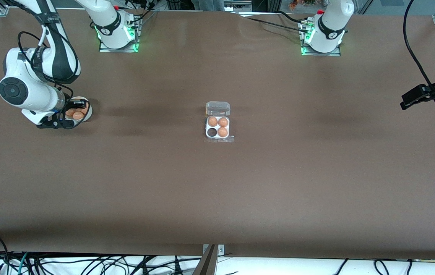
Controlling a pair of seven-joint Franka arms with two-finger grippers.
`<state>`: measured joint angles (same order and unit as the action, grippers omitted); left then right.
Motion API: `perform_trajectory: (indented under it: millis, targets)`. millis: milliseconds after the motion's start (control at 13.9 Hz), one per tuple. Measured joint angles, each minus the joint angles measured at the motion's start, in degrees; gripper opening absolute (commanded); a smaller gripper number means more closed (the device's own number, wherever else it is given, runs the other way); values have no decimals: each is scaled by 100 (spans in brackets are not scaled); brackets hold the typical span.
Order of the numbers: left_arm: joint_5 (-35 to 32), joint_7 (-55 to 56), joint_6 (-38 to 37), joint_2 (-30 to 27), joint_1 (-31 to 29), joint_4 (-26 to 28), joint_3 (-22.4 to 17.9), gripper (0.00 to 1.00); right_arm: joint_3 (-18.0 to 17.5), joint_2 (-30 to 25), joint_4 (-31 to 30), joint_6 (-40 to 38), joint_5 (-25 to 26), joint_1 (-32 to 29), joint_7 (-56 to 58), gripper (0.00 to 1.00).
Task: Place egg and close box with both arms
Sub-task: 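Lift the egg with the right gripper and carry it to the box, then place the egg in the empty slot while the left gripper approaches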
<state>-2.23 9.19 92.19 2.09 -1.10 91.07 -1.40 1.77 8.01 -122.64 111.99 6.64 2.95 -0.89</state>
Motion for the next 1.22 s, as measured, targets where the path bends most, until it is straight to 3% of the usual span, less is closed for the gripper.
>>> perform_trajectory:
  millis: [288,864,1223]
  targets:
    - [0,0,0,0,0,-1,0,100,-489,467,1138,-592,-506,593,-1248,24]
    - [0,0,0,21,0,-3,0,100,-560,2006,3011,-569,-1536,2105,-3289,24]
    - [0,0,0,38,0,-4,4,100,-572,2800,3459,391,-1558,3069,-4729,24]
